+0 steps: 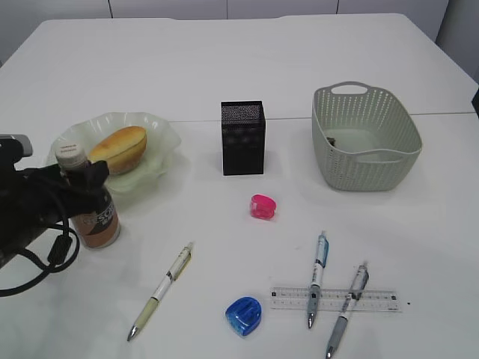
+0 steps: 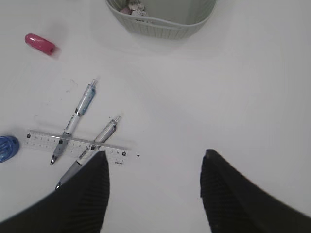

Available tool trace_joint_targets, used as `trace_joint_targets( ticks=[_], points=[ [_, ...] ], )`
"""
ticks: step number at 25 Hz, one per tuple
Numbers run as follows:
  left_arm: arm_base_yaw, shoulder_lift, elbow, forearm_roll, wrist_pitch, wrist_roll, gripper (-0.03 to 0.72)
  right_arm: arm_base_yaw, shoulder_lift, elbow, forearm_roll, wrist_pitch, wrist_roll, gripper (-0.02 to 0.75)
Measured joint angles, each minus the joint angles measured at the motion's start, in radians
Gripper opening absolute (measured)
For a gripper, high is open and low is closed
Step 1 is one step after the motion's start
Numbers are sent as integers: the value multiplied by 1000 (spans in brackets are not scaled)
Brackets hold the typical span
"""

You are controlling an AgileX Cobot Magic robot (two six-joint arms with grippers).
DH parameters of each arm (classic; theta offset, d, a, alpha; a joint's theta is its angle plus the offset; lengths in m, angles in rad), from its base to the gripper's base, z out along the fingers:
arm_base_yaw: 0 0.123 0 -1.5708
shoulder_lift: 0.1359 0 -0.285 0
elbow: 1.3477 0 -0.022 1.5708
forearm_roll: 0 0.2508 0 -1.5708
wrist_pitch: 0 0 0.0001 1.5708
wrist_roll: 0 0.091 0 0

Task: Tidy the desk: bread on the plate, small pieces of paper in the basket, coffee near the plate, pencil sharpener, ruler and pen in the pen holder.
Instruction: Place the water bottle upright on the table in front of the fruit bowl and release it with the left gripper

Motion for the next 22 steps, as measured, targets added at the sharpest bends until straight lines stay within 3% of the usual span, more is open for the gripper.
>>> trace_joint_targets(
  ticks=[7, 15, 22],
  points=[
    [0, -96, 0, -2, 38, 5, 465, 0, 0, 0, 0, 0, 0, 469],
    [0, -214, 0, -2, 171, 123, 465, 0, 0, 0, 0, 0, -2, 469],
    [0, -338, 2, -4, 271, 138, 465, 0, 0, 0, 0, 0, -4, 469]
  ],
)
